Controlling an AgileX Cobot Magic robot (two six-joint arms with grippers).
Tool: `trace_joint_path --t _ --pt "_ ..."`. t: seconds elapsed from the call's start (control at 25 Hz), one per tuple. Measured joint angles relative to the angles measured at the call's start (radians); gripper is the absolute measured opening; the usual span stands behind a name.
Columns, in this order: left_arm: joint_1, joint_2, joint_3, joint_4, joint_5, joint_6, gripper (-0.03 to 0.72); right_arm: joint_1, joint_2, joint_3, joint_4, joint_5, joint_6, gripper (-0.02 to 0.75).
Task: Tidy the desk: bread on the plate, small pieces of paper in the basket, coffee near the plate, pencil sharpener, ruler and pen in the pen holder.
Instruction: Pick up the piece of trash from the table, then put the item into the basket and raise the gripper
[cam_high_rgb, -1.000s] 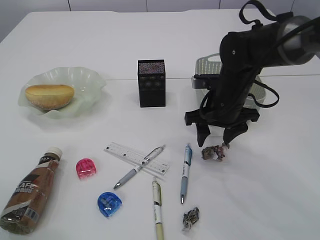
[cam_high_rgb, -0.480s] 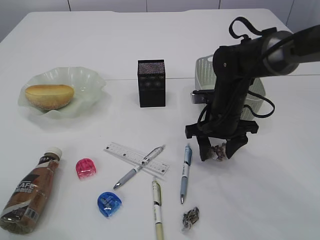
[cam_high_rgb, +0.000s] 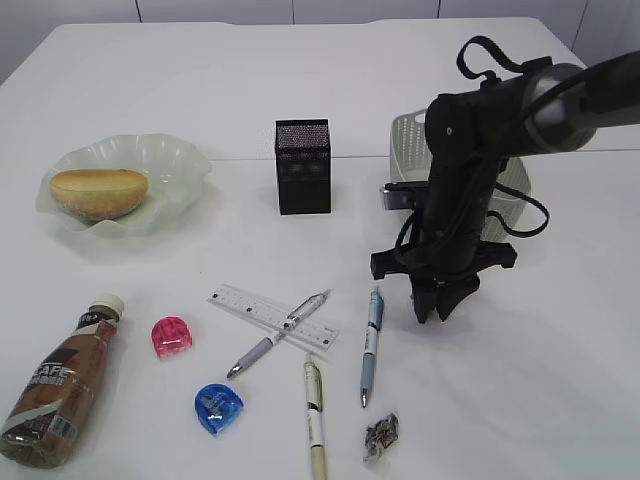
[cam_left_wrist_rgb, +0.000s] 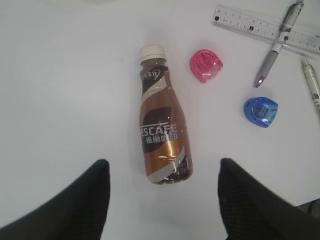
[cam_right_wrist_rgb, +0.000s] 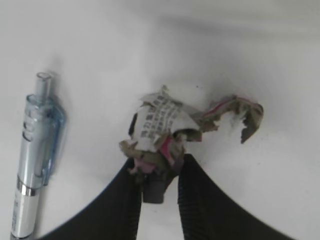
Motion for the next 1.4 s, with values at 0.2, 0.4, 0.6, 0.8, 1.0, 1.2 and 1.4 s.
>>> trace_joint_path --t 0.2,0.4,0.6,0.8,1.0,1.2,1.4 --pt "0.0 0.0 0.0 0.0 0.0 0.0 0.497 0.0 -0.049 0.0 0.02 0.006 -0.031 0.176" --pt "0.0 0.0 0.0 0.0 0.0 0.0 0.496 0.0 -0.178 -0.023 0.06 0.017 -0.072 0.175" --pt "0.0 0.0 0.0 0.0 0.0 0.0 0.497 -0.002 -0.29 -0.084 0.065 0.033 -0.079 0.174" --pt "0.0 0.0 0.0 0.0 -0.018 0.0 0.497 -0.037 -0.308 -0.197 0.014 0.029 -0.053 0.174" --pt "0.0 0.0 0.0 -0.03 -0.033 0.0 0.496 -0.128 -0.24 -0.247 -0.04 -0.018 0.003 0.174" --pt "0.0 0.0 0.0 -0.065 -0.037 0.0 0.496 -0.188 -0.138 -0.248 -0.038 -0.053 0.012 0.213" --pt "0.0 0.0 0.0 -0.067 -0.037 0.0 0.496 -0.188 -0.088 -0.248 -0.027 -0.075 0.012 0.454"
